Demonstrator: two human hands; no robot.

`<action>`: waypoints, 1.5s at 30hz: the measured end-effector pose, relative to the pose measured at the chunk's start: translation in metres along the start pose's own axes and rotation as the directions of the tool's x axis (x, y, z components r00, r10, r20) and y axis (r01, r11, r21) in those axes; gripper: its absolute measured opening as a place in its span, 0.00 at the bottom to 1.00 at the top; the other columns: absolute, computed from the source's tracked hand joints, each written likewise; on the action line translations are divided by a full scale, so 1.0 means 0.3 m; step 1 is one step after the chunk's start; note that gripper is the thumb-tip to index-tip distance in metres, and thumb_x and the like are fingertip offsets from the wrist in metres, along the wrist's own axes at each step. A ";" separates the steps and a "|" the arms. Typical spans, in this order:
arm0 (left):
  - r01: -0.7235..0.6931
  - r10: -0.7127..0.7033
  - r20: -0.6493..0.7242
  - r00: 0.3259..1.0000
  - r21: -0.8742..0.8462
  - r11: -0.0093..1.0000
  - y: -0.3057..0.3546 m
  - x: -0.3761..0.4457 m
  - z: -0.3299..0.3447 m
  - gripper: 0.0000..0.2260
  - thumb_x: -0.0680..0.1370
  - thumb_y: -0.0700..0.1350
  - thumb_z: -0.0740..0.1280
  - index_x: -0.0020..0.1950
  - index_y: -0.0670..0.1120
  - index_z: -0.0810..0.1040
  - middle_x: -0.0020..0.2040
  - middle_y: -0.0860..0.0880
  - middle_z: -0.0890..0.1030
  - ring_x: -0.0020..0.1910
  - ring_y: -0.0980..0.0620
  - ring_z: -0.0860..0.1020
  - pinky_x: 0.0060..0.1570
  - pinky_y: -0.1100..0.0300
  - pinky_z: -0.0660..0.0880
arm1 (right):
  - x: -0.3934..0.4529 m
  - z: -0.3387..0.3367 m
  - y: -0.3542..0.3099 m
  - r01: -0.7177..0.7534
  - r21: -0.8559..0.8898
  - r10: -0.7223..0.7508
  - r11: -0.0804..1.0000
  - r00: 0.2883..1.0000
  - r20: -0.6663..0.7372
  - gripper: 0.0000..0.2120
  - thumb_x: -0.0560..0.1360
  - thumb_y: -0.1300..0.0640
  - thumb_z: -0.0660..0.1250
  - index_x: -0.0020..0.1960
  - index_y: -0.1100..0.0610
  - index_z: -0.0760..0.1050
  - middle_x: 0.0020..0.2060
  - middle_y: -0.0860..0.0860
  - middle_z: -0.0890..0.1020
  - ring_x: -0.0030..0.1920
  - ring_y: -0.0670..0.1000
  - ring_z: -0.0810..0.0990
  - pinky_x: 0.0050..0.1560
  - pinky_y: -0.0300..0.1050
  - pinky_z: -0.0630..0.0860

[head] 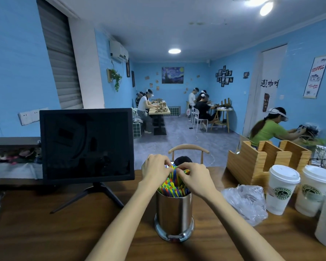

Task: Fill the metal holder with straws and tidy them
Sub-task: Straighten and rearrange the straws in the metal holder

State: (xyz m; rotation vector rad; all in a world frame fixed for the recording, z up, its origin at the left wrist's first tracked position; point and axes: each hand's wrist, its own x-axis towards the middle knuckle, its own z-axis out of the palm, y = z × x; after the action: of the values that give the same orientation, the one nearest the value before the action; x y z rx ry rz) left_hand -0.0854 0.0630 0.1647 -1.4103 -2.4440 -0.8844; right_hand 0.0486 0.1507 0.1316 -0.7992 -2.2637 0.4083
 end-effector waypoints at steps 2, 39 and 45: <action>0.002 -0.001 0.006 1.000 -0.082 0.997 -0.006 0.009 -0.021 0.05 0.76 0.51 0.74 0.50 0.55 0.86 0.51 0.52 0.85 0.55 0.50 0.80 0.51 0.53 0.78 | 0.002 -0.007 -0.002 -0.001 0.015 0.001 1.000 1.000 0.011 0.11 0.79 0.46 0.65 0.55 0.46 0.85 0.50 0.42 0.87 0.52 0.46 0.83 0.54 0.48 0.78; 0.046 -0.021 0.163 0.986 -0.148 0.988 -0.117 -0.019 -0.041 0.08 0.72 0.56 0.76 0.48 0.56 0.87 0.44 0.57 0.84 0.46 0.55 0.80 0.41 0.60 0.74 | -0.005 0.019 0.027 0.046 0.091 -0.052 0.995 0.997 0.065 0.30 0.78 0.57 0.69 0.76 0.43 0.63 0.39 0.50 0.85 0.41 0.48 0.83 0.45 0.54 0.82; 0.013 -0.011 0.108 0.994 -0.020 1.000 -0.065 -0.037 -0.043 0.06 0.76 0.54 0.72 0.50 0.55 0.87 0.48 0.55 0.85 0.45 0.54 0.79 0.34 0.64 0.68 | 0.014 0.034 0.034 0.096 -0.047 -0.095 0.994 0.995 0.014 0.14 0.79 0.53 0.66 0.64 0.45 0.78 0.45 0.47 0.85 0.45 0.49 0.83 0.47 0.52 0.81</action>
State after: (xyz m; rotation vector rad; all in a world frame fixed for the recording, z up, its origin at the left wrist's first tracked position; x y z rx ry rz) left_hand -0.0977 0.0401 0.1624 -1.4890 -2.5312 -0.8597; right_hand 0.0433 0.1606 0.1216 -0.7105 -2.3195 0.3167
